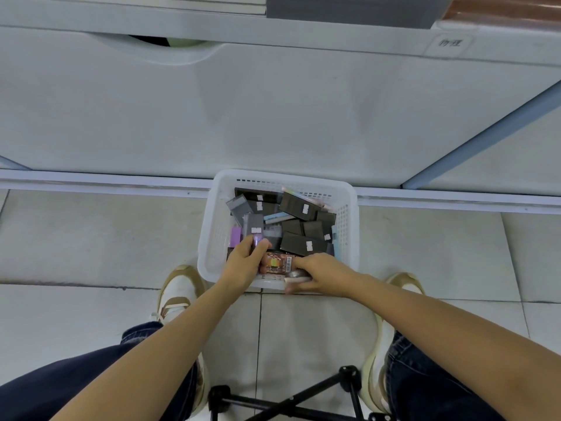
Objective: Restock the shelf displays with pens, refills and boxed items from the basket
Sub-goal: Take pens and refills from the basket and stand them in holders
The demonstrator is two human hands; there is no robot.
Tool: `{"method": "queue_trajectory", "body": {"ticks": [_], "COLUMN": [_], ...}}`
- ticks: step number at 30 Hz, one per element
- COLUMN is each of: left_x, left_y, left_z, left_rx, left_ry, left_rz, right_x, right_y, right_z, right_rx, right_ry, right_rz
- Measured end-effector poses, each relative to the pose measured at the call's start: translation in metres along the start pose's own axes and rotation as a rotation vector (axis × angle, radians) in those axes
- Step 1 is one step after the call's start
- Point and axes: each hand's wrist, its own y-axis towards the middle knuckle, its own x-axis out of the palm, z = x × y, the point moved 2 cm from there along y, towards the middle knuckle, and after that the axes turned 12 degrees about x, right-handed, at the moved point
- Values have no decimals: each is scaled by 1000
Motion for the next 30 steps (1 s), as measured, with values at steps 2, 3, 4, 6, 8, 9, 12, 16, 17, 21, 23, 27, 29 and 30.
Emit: {"method": "queue_trajectory", "body": {"ticks": [2, 3, 4, 6, 8, 9, 12, 16, 17, 21, 23, 27, 29, 30], "left_x": [0, 0, 0, 0, 4, 7, 19, 17, 15, 12, 7, -16, -27, -32], "left_y": [1, 1, 2, 3, 4, 4, 6, 12, 13, 10, 9, 9, 7, 6], "left_z": [0, 1, 2, 8, 17, 21, 33, 48, 51, 70, 83, 116, 137, 147], "left_rx": [9, 13, 13, 8, 33, 55, 113, 164, 168, 224, 257, 315, 333, 337], "left_ry": [2, -3, -20, -105, -199, -214, -191, -196, -192, -123, -178, -418, -514, -544], "left_rz": [7, 15, 30, 55, 38, 20, 93, 255, 239, 179, 247, 464, 501, 503], "right_x": [-3, -6, -11, -25, -44, -53, -67, -74, -75, -89, -100, -126, -142, -151], "right_y": [2, 4, 6, 11, 15, 17, 16, 9, 7, -4, -11, -31, -43, -49], "right_z": [-4, -7, -10, -14, -14, -15, -18, -33, -37, -49, -53, -47, -41, -40], "right_rx": [1, 6, 15, 42, 64, 72, 59, 25, 20, 9, -9, -2, -26, -49], "right_ry": [118, 191, 263, 376, 404, 384, 347, 352, 367, 415, 401, 544, 748, 860], "right_rz": [63, 90, 111, 165, 241, 264, 255, 192, 179, 109, 68, 68, 105, 147]}}
